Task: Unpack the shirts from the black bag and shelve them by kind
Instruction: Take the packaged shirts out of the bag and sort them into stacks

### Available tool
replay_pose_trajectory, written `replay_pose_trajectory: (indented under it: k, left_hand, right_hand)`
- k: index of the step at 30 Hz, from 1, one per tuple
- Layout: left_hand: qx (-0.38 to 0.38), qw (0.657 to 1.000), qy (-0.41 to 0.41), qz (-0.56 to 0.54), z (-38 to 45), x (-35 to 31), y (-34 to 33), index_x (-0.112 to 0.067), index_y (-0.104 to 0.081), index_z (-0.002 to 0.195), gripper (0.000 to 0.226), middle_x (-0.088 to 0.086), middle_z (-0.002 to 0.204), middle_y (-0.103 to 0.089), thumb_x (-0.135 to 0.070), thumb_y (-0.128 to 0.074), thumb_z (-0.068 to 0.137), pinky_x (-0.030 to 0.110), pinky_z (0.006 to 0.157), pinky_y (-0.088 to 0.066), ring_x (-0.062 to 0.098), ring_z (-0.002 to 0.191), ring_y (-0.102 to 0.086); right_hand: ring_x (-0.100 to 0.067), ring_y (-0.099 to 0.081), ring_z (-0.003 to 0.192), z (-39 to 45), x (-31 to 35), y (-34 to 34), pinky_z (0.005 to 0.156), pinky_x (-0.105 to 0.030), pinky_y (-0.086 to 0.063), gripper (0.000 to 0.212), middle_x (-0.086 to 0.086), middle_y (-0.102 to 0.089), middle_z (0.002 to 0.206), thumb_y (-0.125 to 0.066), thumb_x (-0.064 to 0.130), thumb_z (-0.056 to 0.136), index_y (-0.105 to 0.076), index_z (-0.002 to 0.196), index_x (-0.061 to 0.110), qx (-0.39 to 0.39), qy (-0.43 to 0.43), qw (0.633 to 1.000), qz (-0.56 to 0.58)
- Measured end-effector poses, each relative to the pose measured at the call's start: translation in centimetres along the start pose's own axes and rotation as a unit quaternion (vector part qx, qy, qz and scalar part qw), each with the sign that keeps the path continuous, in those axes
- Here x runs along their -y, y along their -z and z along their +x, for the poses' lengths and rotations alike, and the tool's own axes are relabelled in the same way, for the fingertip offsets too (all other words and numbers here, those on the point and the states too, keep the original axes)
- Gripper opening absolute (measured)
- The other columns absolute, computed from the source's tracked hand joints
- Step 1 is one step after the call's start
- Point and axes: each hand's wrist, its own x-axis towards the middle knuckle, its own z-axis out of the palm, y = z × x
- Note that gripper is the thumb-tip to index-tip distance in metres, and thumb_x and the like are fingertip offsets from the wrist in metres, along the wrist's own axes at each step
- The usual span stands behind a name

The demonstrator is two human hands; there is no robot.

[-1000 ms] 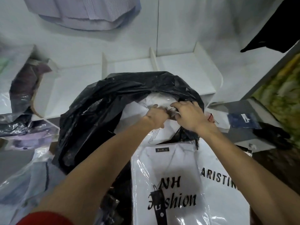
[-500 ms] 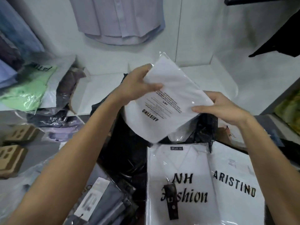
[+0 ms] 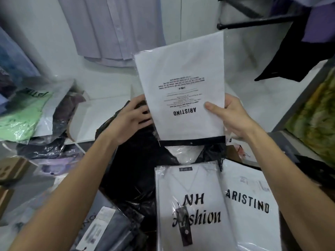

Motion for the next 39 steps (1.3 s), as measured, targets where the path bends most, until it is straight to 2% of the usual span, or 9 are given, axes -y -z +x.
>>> replay_pose_trajectory:
  k: [6,12,18,21,23,25,30,34,39]
  left_hand:
    - [-0.207,0.967,-0.149,-0.009,0.0,-3.9,0.1,-0.026,-0.047,0.148,0.066,-0.002,0.139,-0.064,-0.026,-0.069,0.086,0.032,0.106,-0.044,0.013,0.128,-0.061]
    - [-0.039,0.927,-0.103,0.357,0.8,-8.7,-4.9,-0.030,-0.072,0.118,0.041,-0.010,0.100,-0.078,-0.029,-0.087,0.080,0.017,0.085,-0.051,-0.007,0.080,-0.067]
    - [-0.192,0.957,-0.148,0.156,1.3,-6.4,-3.4,-0.027,-0.082,0.080,0.007,-0.005,0.082,-0.077,-0.022,-0.086,0.080,0.031,0.076,-0.052,0.011,0.071,-0.068]
    - [-0.121,0.982,-0.138,0.053,0.3,-4.8,-1.5,-0.023,-0.082,0.081,0.034,-0.003,0.084,-0.078,-0.051,-0.090,0.064,0.026,0.071,-0.054,0.010,0.073,-0.070]
    - [0.072,0.991,-0.024,-0.107,-0.3,-3.6,0.2,-0.009,-0.078,0.108,0.078,0.018,0.112,-0.075,-0.075,-0.074,0.068,0.037,0.090,-0.056,0.028,0.100,-0.072]
    - [0.246,0.940,0.086,-0.218,-0.5,-2.5,0.5,0.003,-0.055,0.140,0.105,0.035,0.141,-0.053,-0.082,-0.055,0.079,0.055,0.109,-0.042,0.044,0.123,-0.060]
    - [0.197,0.970,0.070,0.122,1.3,1.0,-4.2,-0.022,-0.040,0.155,0.079,0.002,0.152,-0.053,-0.069,-0.054,0.093,0.060,0.120,-0.029,0.025,0.139,-0.052]
    - [0.154,0.978,0.071,0.122,2.3,2.0,-8.4,-0.026,-0.041,0.155,0.052,-0.005,0.147,-0.058,-0.046,-0.049,0.107,0.055,0.120,-0.034,0.019,0.138,-0.053]
    - [0.152,0.983,0.051,0.083,2.9,1.8,-11.9,-0.044,-0.070,0.119,0.022,-0.008,0.121,-0.072,-0.040,-0.065,0.098,0.043,0.109,-0.048,0.020,0.120,-0.065]
  right_hand:
    - [-0.021,-0.076,0.100,0.1,3.5,1.5,0.084,-0.037,-0.062,0.029,-0.002,-0.078,0.111,-0.079,0.016,0.089,-0.073,0.117,0.012,0.118,0.019,0.976,-0.183]
    - [-0.011,-0.074,0.084,-0.5,4.2,-0.7,0.071,-0.028,-0.058,0.016,0.006,-0.078,0.091,-0.087,0.025,0.083,-0.077,0.095,0.024,0.172,0.045,0.929,-0.325]
    - [-0.005,-0.068,0.070,-1.5,6.4,3.2,0.067,-0.023,-0.051,0.021,0.006,-0.075,0.078,-0.094,0.024,0.072,-0.076,0.082,0.021,0.119,0.015,0.931,-0.345]
    - [-0.006,-0.071,0.071,-2.1,7.1,4.8,0.069,-0.019,-0.052,0.020,0.006,-0.075,0.073,-0.091,0.006,0.071,-0.078,0.072,0.021,0.064,0.026,0.984,-0.164]
    - [-0.016,-0.074,0.081,-2.1,7.0,4.8,0.078,-0.027,-0.055,0.020,-0.005,-0.078,0.084,-0.093,0.016,0.065,-0.079,0.078,0.012,0.047,0.057,0.991,-0.110]
    - [-0.025,-0.069,0.085,-1.8,7.1,4.2,0.081,-0.034,-0.053,0.048,-0.016,-0.073,0.086,-0.094,0.027,0.061,-0.072,0.085,-0.008,0.048,0.103,0.989,-0.093]
    - [-0.022,-0.067,0.104,-1.8,9.2,2.1,0.094,-0.030,-0.053,0.023,0.000,-0.076,0.092,-0.091,0.032,0.064,-0.081,0.085,0.027,0.136,0.130,0.980,-0.067]
    - [-0.019,-0.065,0.122,-2.0,10.2,1.2,0.097,-0.029,-0.052,0.022,0.000,-0.078,0.106,-0.080,0.007,0.076,-0.080,0.090,0.023,0.240,0.127,0.956,-0.115]
    - [-0.025,-0.056,0.136,-2.6,11.7,-0.1,0.108,-0.034,-0.049,0.018,-0.011,-0.071,0.126,-0.080,0.017,0.079,-0.079,0.088,0.032,0.323,0.136,0.925,-0.147]
